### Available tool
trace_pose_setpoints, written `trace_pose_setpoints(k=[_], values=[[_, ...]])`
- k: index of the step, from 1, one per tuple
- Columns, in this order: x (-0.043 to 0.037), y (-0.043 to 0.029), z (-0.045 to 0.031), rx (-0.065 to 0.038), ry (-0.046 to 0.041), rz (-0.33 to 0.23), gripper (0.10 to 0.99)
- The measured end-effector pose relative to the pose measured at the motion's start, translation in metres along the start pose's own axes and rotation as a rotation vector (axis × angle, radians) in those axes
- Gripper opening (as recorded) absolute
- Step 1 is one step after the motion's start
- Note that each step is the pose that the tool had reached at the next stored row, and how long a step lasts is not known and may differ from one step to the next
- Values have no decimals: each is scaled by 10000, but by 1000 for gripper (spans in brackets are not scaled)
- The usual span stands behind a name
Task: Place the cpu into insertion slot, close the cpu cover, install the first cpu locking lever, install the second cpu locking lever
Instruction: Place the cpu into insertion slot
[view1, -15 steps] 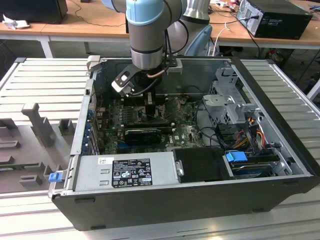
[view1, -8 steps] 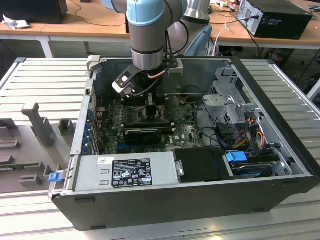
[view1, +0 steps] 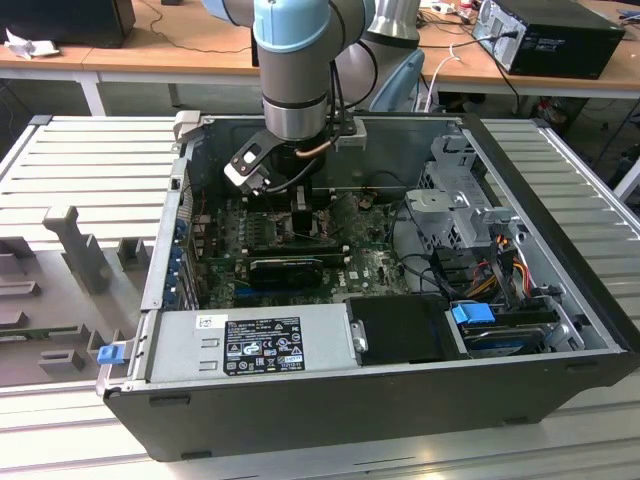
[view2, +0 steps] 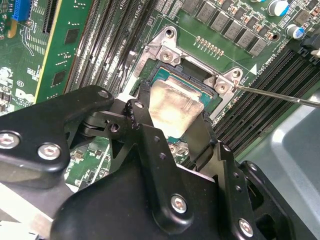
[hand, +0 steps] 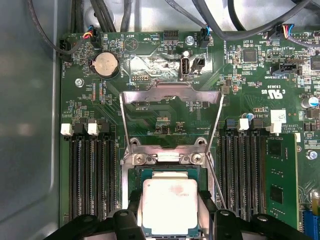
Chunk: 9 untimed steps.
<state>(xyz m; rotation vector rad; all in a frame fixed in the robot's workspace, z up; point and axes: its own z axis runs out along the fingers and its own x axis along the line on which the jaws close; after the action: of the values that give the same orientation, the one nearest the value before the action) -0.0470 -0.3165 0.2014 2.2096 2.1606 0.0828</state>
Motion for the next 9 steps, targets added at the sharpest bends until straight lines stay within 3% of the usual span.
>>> trace_pose_setpoints(k=[1,2,9], values=[[0,0,0,0,0,0,596],[0,0,0,0,0,0,663],[0,3,-48,0,0,1,663]])
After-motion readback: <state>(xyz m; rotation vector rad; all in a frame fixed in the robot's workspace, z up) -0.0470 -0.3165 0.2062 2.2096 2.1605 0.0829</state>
